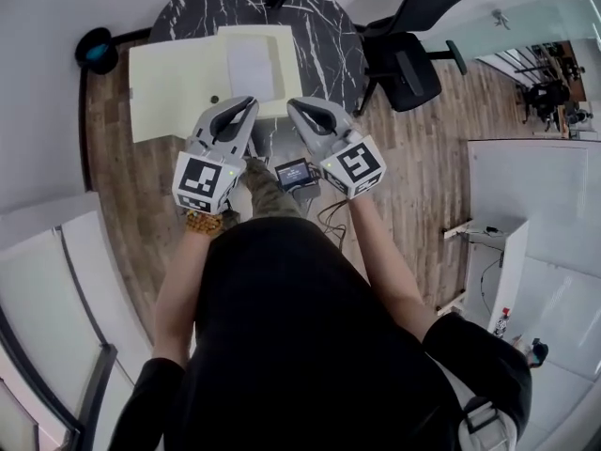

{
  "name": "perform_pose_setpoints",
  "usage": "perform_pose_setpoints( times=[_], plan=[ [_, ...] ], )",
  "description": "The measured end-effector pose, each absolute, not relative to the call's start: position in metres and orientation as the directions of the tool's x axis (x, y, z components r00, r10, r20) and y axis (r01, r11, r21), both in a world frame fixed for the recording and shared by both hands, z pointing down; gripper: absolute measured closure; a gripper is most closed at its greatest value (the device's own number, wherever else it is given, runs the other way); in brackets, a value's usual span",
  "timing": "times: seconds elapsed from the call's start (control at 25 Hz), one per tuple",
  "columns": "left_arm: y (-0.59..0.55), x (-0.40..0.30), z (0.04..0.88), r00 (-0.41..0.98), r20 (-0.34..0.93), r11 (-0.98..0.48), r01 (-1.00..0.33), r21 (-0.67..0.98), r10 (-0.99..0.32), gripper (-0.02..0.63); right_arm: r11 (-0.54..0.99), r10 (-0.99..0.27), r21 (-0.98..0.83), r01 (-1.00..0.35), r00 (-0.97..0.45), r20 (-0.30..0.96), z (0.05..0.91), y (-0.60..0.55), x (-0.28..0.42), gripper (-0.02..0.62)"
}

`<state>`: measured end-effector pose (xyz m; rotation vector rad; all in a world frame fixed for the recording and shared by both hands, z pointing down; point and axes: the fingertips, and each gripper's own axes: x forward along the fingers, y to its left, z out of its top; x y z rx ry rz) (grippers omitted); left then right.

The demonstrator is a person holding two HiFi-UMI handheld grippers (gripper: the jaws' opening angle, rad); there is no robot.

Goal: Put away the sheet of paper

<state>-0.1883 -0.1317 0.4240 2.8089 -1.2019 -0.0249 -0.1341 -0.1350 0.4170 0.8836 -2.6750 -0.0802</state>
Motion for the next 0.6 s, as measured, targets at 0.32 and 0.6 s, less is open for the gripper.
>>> perform_pose_setpoints(
  times=[0.32, 0.6],
  plan=[
    [-0.104, -0.155, 0.427, 0.723, -0.032, -0.724, -0.69, 0.012, -0.69, 0.58, 0.757, -0.653, 0.206, -0.62, -0.718, 0.239, 0.417, -0.123, -0.128, 0.597],
    [-0.104, -0.161, 0.417, 0.707, -0.049, -0.707, -0.707, -0.029, -0.705, 0.58, 0.758, -0.653, 0.208, -0.619, -0.709, 0.267, 0.417, -0.114, -0.136, 0.597]
  ],
)
